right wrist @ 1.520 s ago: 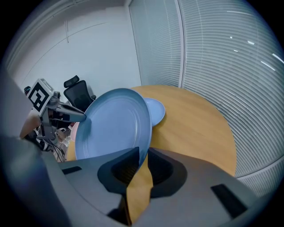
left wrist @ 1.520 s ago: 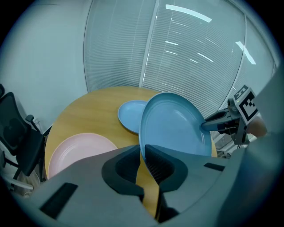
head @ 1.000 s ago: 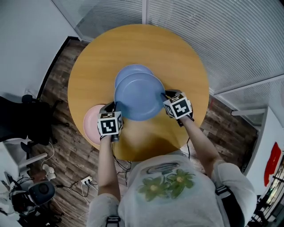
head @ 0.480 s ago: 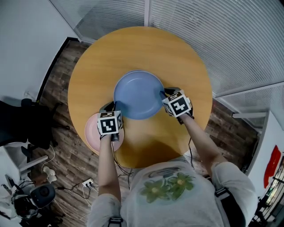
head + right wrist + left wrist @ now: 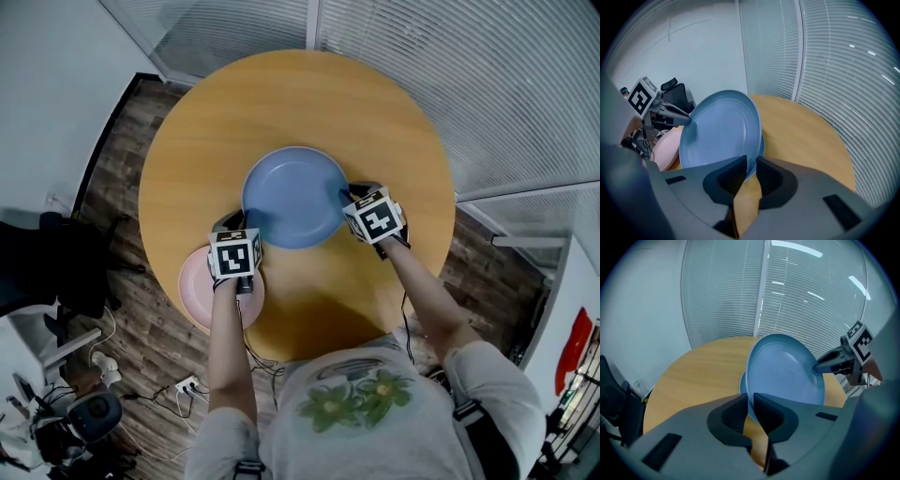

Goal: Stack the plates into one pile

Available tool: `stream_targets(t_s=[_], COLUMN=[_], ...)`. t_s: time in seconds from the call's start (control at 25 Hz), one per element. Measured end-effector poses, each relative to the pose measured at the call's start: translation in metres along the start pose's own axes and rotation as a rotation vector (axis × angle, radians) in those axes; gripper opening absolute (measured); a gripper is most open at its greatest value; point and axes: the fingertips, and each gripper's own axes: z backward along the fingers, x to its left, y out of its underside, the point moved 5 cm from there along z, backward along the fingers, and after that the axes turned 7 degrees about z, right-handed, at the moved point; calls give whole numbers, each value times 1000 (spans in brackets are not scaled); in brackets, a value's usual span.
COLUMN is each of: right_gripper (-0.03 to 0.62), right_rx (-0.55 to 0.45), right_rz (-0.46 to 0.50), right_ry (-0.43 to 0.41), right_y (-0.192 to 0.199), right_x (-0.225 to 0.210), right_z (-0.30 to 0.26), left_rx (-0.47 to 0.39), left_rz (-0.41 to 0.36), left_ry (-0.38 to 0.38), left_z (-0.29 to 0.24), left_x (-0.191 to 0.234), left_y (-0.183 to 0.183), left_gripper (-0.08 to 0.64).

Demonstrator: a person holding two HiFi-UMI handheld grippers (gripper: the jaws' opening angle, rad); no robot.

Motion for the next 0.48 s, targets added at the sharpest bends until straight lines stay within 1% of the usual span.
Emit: stream_targets(t_s=[0.2,0.48], right_gripper=[83,83], right_rx=[29,42], right_rz=[-10,-19], right_ry=[-7,-6], right_y=[2,-1], right_x=[-3,-8], right_z=[-22,-41], left_rx=[29,54], left_rz=[16,33], left_ry=[1,8], left_z=[-20,-38], left_x=[9,17], left_y=[3,2], left_gripper=[52,52])
